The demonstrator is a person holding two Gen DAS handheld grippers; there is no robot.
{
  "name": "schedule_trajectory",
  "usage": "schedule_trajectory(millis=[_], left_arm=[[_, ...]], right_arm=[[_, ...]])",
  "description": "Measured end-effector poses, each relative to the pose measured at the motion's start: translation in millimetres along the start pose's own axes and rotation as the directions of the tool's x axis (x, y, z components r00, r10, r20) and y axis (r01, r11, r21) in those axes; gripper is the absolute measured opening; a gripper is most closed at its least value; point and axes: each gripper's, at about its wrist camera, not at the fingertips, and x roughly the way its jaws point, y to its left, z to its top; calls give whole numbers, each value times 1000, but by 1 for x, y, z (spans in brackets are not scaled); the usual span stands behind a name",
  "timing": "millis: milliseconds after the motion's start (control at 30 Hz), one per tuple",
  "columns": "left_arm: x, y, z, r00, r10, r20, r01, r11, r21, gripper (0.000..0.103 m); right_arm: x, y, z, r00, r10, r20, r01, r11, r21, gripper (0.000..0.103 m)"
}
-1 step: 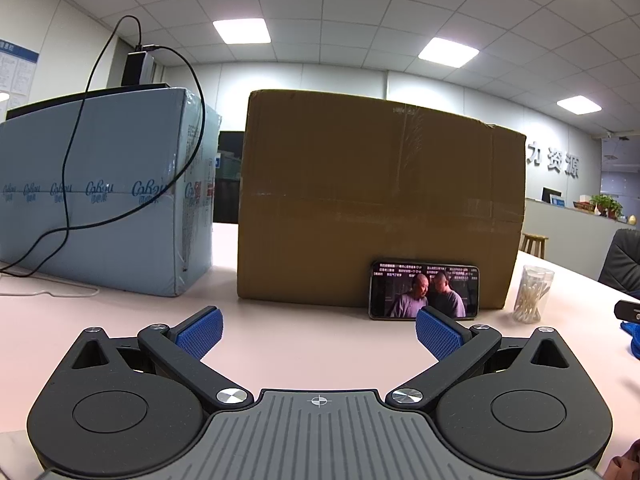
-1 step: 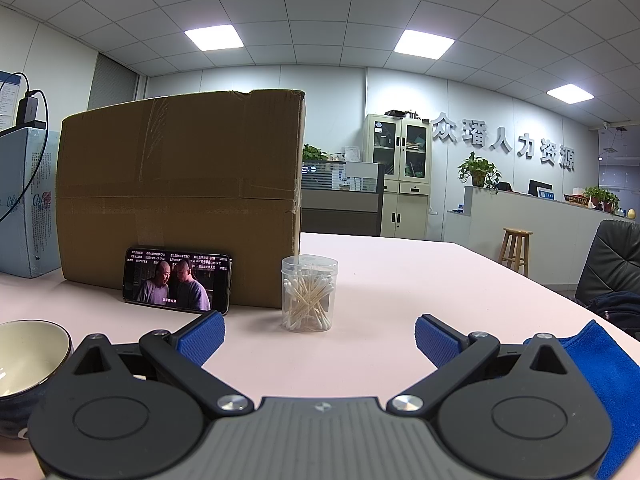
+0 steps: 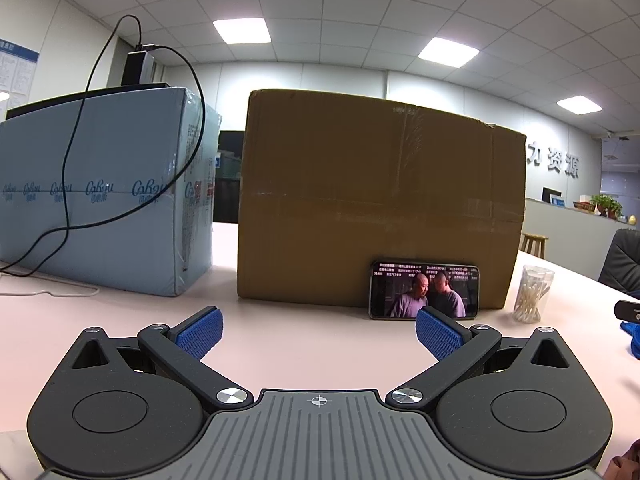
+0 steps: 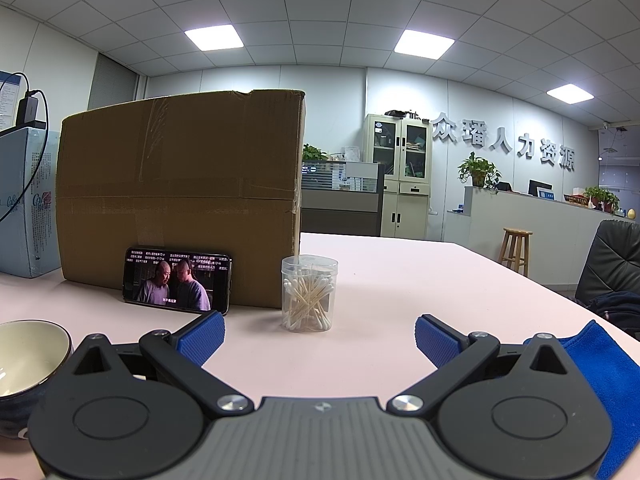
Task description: Clean bowl
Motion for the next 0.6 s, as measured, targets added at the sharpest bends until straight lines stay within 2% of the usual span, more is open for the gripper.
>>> schedule_trajectory(millis=[600], left_arm=[[2, 2, 0, 1000, 1, -7, -1, 1000, -4, 103]], right_arm=[[0, -1, -1, 1000, 1, -4, -1, 1000, 1, 103]])
